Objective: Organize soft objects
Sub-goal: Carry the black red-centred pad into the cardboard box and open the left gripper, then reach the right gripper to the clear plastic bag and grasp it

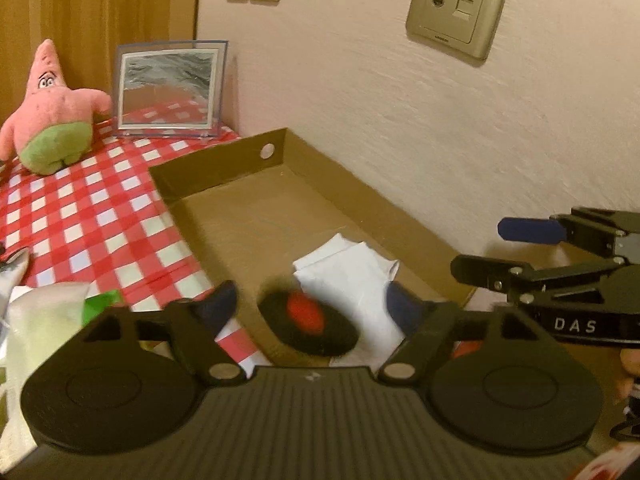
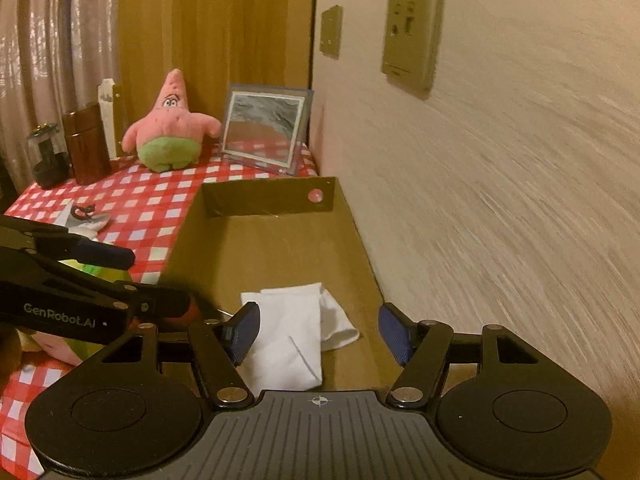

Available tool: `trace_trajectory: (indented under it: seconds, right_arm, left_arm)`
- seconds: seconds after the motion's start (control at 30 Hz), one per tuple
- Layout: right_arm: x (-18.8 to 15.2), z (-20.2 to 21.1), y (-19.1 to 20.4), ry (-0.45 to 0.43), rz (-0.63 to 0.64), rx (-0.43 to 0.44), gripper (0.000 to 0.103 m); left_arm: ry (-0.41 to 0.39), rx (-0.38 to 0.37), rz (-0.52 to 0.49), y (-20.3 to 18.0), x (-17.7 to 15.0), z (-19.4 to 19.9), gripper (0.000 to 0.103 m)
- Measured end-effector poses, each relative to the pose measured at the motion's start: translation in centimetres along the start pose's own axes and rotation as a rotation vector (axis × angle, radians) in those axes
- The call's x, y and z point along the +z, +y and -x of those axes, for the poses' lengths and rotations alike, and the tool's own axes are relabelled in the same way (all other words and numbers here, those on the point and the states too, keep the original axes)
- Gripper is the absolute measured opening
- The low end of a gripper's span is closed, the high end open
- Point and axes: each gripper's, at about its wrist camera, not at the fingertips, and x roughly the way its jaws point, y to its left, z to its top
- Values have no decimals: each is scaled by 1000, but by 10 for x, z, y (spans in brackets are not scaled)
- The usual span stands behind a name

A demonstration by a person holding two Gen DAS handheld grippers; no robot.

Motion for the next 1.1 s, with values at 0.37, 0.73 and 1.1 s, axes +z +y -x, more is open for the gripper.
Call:
trace_trajectory:
  seconds: [0.37,0.73,1.1]
  right_arm:
    - [6,7,13,-17,-28,40,66]
    - [23,36,71,-71,0,150,66]
    - [18,46,138,-47,52,256,66]
  left_arm:
    - [-41,72,24,21,-17,45,81]
    - [-88,185,103,52,-53,134,81]
    - [-67,335,204,102,-99,203,81]
